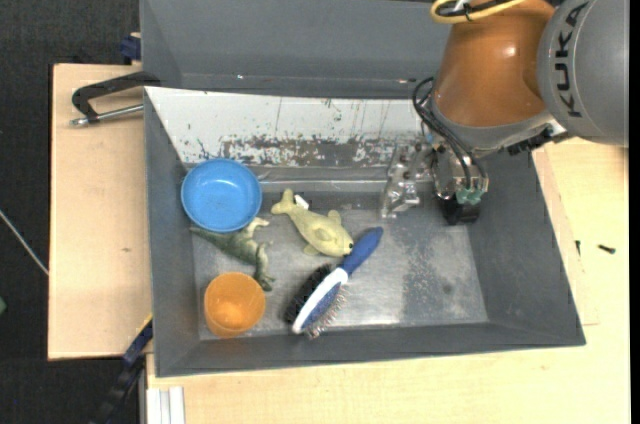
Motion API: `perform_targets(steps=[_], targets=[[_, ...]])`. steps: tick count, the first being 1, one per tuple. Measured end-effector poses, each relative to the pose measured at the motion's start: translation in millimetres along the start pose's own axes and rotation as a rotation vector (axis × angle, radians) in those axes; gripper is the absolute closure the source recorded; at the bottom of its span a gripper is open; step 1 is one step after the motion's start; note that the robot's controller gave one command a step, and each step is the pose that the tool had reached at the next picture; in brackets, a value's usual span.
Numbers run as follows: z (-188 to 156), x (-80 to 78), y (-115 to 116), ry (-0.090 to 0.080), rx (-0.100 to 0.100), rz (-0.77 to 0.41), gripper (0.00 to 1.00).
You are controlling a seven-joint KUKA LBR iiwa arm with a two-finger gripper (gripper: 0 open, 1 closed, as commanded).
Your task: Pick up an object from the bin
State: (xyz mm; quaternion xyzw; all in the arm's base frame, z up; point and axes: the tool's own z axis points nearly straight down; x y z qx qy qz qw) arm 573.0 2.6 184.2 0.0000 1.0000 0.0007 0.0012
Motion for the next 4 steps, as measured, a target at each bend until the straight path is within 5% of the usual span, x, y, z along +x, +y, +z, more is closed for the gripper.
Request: perform_targets(steps=[1,2,3,4], targets=[[0.0,0.0,0.0,0.0,0.0,0.0,0.0],[110.8,11.9,32.3,-0.004,0.0,-0.419,0.0],[108.7,9.0,33.5,-0.017,0.0,-0.419,1.0],[-23.2,12.1,36.6,-0.011,0.002,-0.469,1.0]])
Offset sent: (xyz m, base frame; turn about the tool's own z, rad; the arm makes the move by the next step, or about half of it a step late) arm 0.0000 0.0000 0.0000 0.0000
